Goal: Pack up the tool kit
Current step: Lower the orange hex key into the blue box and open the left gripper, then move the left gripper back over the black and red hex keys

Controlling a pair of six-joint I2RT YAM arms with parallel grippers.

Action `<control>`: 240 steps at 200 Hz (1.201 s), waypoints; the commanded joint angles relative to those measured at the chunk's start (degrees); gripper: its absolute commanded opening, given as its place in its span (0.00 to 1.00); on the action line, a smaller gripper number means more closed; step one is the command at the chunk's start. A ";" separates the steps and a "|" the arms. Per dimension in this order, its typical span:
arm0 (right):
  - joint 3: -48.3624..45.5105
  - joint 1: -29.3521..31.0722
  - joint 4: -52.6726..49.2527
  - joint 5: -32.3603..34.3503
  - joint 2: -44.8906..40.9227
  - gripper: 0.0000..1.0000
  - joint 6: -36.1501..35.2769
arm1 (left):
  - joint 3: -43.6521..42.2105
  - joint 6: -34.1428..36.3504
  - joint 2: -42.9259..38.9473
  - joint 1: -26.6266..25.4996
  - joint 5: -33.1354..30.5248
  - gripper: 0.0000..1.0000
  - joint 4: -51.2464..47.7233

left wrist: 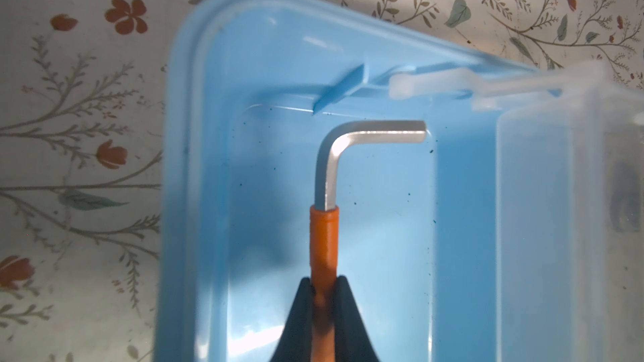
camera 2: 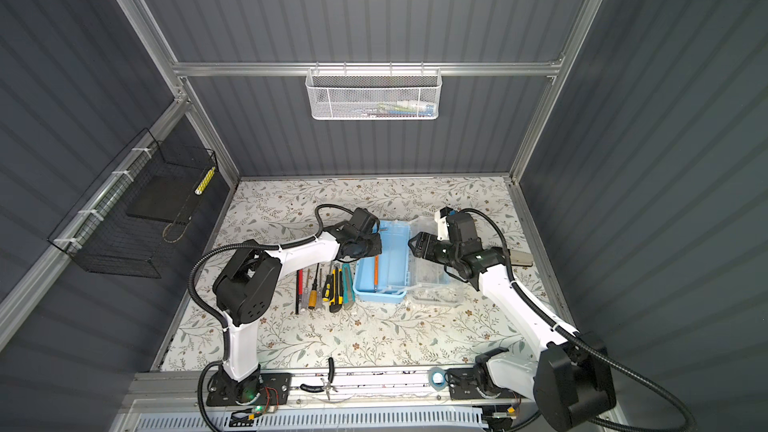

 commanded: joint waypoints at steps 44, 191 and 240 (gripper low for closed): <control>1.73 -0.31 -0.28 0.20 0.18 0.79 -1.08 | 3.52 1.30 1.15 -0.67 1.55 0.33 -0.54; 8.93 12.27 -10.86 13.17 -2.81 0.76 -7.69 | -17.20 11.68 -35.81 8.06 -19.00 0.46 -14.03; 7.39 13.84 -6.66 10.13 0.26 0.76 -5.18 | -28.51 10.58 -42.99 14.75 -17.95 0.36 -14.86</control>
